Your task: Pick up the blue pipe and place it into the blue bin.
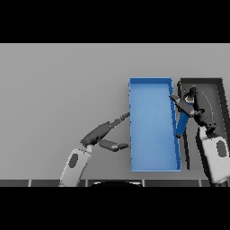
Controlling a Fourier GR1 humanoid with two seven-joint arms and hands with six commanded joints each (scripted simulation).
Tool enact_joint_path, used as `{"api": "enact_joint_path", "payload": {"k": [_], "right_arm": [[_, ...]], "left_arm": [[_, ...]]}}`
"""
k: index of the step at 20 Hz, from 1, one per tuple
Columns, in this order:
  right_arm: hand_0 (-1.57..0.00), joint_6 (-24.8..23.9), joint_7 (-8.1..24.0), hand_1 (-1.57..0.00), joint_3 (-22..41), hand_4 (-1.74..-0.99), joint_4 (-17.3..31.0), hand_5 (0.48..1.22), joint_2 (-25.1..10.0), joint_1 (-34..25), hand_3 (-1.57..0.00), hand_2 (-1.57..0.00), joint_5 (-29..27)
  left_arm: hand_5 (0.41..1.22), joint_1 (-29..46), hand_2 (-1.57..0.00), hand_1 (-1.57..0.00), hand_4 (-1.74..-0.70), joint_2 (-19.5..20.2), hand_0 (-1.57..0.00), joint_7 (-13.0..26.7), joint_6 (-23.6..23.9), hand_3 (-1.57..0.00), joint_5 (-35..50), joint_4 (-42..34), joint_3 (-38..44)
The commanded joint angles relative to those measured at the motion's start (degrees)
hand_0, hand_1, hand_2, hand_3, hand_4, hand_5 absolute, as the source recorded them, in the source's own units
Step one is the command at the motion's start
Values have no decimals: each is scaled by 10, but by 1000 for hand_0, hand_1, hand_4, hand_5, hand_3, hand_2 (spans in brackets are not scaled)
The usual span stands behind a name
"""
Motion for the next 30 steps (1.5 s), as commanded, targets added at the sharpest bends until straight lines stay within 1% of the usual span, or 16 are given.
{"api": "enact_joint_path", "payload": {"k": [1, 2, 5, 6, 7, 9, 11, 12, 13, 14, 15, 16, 19, 22, 26, 30], "right_arm": [[-1571, -42, 0, -1571, 25, -1741, 0, 1221, -13, 17, -1521, -1571, -5], [-1571, -65, -3, -1571, 40, -1741, -2, 1221, -22, 27, -1255, -1571, -9], [-1571, -143, -15, -1571, 84, -1741, -4, 1221, -51, 24, -908, -1571, 4], [-1571, -164, -41, -1548, 101, -1741, 4, 1221, -62, 25, -847, -1571, 5], [-1465, -183, -64, -1336, 118, -1678, 16, 1221, -71, 22, -788, -1339, 0], [-937, -211, -108, -855, 153, -1503, 38, 1221, -108, 21, -504, -856, -21], [-599, -200, -186, -547, 202, -1337, 65, 1221, -144, 13, -322, -548, -37], [-479, -191, -197, -437, 231, -1275, 76, 1186, -166, 11, -258, -438, -54], [-383, -181, -42, -350, 263, -1219, 76, 1137, -191, 6, -206, -350, -78], [-306, -178, 2, -279, 291, -1175, 75, 1084, -209, -6, -164, -280, -96], [-245, -181, 2, -223, 340, -1142, 83, 1030, -249, -34, -131, -224, -131], [-196, -182, 1, -179, 381, -1110, 90, 979, -273, -61, -105, -179, -160], [-100, -205, 2, -91, 493, -1071, 93, 868, -312, -147, -53, -91, -232], [-51, -209, 2, -46, 558, -1051, 106, 787, -326, -195, -27, -46, -251], [-20, -222, 2, -18, 583, -1033, 110, 696, -321, -218, -10, -18, -261], [-8, -217, 0, -7, 592, -1022, 103, 665, -333, -227, -4, -7, -269]], "left_arm": [[422, 3, 1, 1, -888, 2, 1, -3, 0, 1, -2, -3, -1], [420, 4, 1, 1, -887, 4, 1, -2, -1, 1, -2, -2, -1], [421, 1, 1, 1, -883, 1, 1, 1, 3, 1, -9, 3, -5], [421, 5, 1, 1, -883, 3, 1, -1, 2, 1, -8, 2, -5], [421, -3, 1, 1, -882, 4, 1, -2, 4, 1, -11, 5, -3], [422, -3, 1, 1, -878, 3, 1, -2, 4, 1, -7, 5, -1], [427, -1, 1, 1, -878, 2, 1, 1, 6, 1, -10, 2, -4], [428, -1, 1, 1, -878, 2, 1, -1, 4, 1, -7, 3, -4], [430, 0, 1, 1, -879, 4, 1, 0, 4, 1, -5, 1, -1], [429, -2, 1, 1, -881, -1, 1, 6, 5, 1, -7, 2, -5], [429, 0, 1, 1, -884, -1, 1, 9, 3, 1, -4, -2, -4], [428, -1, 1, 1, -886, -3, 1, 16, 4, 1, -5, -3, -5], [426, -6, 1, 1, -885, -3, 1, 21, 6, 1, -6, -4, -3], [428, -4, 1, 1, -885, -3, 1, 10, 6, 1, -9, 2, -5], [429, 1, 1, 1, -888, 2, 1, 5, 6, 1, -9, -5, -5], [431, -3, 1, 1, -886, 3, 1, 17, 2, 1, -5, 1, 0]]}}
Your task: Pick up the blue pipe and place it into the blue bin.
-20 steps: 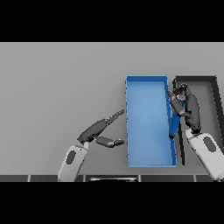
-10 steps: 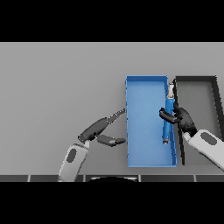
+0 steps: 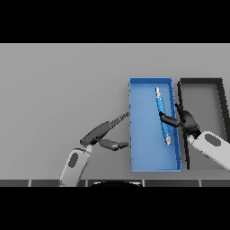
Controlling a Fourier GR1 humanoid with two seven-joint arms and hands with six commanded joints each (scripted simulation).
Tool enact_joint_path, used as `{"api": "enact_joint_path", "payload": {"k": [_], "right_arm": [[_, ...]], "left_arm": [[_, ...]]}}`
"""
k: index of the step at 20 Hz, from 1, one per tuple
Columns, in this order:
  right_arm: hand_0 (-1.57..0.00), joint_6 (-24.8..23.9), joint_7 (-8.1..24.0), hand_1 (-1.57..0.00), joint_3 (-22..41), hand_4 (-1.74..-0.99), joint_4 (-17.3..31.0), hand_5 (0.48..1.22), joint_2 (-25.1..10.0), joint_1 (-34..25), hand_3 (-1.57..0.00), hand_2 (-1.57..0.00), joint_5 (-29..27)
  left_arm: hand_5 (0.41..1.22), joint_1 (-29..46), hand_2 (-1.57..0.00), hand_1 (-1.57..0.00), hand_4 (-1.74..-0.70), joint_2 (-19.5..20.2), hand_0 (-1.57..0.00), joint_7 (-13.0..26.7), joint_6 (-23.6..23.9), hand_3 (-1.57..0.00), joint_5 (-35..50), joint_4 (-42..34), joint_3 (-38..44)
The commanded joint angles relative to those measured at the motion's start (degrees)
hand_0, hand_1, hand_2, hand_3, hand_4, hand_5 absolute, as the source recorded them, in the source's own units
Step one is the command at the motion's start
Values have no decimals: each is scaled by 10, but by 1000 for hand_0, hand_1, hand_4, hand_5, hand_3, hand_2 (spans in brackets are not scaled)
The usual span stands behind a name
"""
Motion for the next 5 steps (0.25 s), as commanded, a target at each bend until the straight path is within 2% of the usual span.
{"api": "enact_joint_path", "payload": {"k": [1, 5], "right_arm": [[-6, 3, 1, -5, 0, -1022, 1, 661, -1, 0, -3, -5, -1], [-6, 0, -1, -5, 11, -1022, 2, 643, 1, -11, -3, -5, -7]], "left_arm": [[431, 7, 1, 1, -885, -4, 1, -3, 1, 1, -1, -9, -6], [431, 2, 1, 1, -885, -16, 1, 7, 7, 1, -4, -11, -13]]}}
